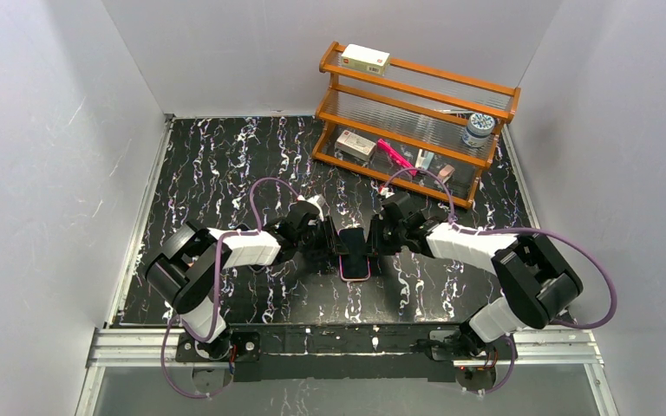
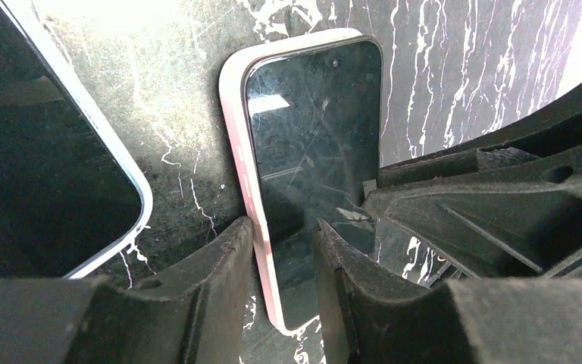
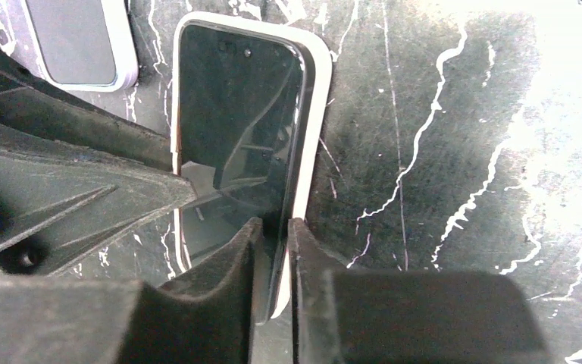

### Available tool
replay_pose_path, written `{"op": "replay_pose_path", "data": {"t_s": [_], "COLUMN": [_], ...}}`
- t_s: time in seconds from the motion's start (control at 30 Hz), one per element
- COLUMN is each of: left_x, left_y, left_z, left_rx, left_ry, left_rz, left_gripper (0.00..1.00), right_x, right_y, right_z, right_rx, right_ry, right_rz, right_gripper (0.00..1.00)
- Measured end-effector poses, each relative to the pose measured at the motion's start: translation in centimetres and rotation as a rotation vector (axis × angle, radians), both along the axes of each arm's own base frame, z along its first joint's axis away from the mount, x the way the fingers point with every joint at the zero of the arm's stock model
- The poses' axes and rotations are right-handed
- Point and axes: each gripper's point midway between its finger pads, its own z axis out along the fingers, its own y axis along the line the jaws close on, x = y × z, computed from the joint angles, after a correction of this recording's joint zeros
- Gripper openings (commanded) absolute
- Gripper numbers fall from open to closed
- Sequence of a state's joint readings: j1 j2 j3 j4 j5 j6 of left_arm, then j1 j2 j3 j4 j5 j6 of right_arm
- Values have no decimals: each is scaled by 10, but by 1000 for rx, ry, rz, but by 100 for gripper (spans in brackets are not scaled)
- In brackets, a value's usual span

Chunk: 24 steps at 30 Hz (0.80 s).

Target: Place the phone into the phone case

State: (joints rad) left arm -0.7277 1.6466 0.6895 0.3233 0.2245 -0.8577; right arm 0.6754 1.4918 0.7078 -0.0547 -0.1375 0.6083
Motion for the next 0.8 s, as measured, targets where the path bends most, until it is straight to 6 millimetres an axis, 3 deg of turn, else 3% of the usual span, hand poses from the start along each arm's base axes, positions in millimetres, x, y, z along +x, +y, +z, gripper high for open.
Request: {"op": "replay_pose_path", "data": {"t_s": [0.3,0.47,0.6,0.8], "left_x": [-6,-6,-6,-10], "left_y": [2,2,2,3], "left_z": [2,2,2,-1], "left_rx": [3,-2,-4,-7], "left_ry": [44,62,67,85], "left_rz": [40,55,57,52], "left_gripper": [38,38,34,26], "right_x": [-3,-7,-9,-2], "right_y": [4,0,0,18], "right_z": [22,13,2,5], "right_rx": [77,103,119,218], "right_ry": [-37,-9,26,36], "right_rz": [-43,-84,-101,-90], "right_gripper": [59,68,70,71]}}
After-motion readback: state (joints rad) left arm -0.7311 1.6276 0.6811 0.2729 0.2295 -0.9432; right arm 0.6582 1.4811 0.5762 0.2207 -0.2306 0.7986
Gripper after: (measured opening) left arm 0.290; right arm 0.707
